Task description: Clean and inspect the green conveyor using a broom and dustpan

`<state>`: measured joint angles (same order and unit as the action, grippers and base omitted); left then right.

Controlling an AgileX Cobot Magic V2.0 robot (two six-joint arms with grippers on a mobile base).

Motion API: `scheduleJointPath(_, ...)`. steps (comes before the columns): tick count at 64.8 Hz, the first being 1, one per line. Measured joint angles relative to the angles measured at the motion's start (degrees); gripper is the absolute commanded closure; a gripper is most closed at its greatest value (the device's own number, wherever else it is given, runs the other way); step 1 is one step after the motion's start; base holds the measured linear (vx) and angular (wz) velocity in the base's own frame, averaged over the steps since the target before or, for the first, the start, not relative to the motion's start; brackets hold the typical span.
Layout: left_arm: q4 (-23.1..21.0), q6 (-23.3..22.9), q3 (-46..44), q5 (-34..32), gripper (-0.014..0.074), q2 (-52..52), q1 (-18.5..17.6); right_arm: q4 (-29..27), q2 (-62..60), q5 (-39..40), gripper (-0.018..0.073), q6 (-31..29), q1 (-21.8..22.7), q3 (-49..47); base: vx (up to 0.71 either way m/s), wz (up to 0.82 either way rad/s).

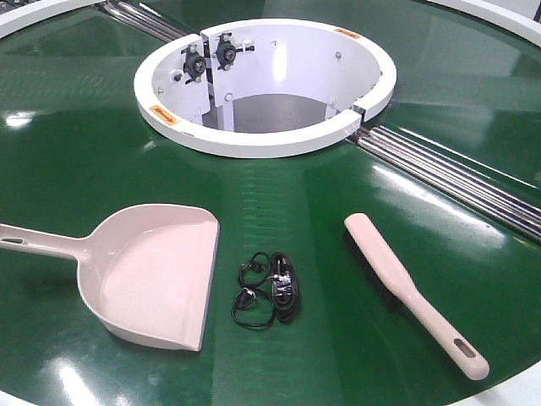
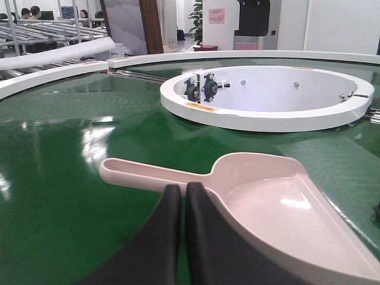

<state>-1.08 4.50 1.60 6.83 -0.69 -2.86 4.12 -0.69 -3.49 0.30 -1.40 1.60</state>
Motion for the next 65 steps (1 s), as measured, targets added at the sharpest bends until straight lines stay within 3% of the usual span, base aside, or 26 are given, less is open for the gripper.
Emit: scheduleJointPath(65,0.00,0.00,0.00,0.00,0.0603,0.00,0.00,0.00,0.00,0.00,0.0568,0.00,0.00,0.00,0.00,0.00)
